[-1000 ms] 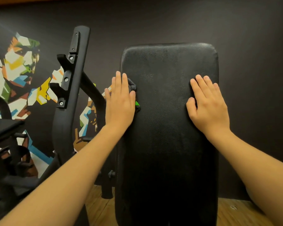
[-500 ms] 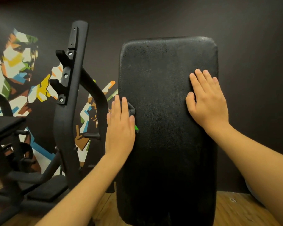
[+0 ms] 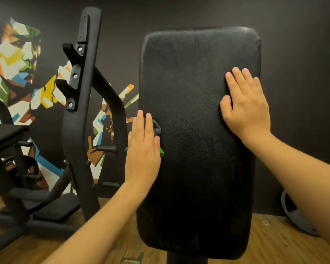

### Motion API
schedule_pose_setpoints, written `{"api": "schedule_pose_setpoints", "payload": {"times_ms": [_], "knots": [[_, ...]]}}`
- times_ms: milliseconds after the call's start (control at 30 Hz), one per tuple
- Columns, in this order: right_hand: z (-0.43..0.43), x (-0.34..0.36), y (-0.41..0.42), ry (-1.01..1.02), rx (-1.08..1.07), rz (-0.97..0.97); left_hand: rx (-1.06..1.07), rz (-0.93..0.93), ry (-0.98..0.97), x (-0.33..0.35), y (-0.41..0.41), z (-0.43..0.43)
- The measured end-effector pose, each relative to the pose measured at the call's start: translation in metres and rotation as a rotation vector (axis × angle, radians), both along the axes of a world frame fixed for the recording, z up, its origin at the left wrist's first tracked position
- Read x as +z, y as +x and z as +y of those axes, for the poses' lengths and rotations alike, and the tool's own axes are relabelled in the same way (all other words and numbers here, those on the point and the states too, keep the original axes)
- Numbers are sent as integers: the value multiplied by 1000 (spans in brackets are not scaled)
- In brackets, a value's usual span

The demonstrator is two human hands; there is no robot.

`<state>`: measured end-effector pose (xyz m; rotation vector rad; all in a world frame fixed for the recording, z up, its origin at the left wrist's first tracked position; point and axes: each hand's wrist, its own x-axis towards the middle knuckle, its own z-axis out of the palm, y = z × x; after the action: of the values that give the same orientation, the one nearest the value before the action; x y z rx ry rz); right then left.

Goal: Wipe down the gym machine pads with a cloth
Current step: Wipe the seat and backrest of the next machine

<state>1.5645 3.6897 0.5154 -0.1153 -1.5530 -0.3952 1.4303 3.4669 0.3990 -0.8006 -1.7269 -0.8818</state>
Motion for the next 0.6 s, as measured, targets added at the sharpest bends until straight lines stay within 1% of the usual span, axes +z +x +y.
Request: {"api": "schedule_pose_setpoints", "payload": {"times_ms": [200,467,600], "knots": [[1,0,-1,2,-11,9,14,-23,-66,-62,14,-2],[1,0,-1,-2,-17,1,-3,-51,-61,-85,18,-3],[0,0,0,-7,-20,-9,15,-50,-104,-110,20,-7]]}}
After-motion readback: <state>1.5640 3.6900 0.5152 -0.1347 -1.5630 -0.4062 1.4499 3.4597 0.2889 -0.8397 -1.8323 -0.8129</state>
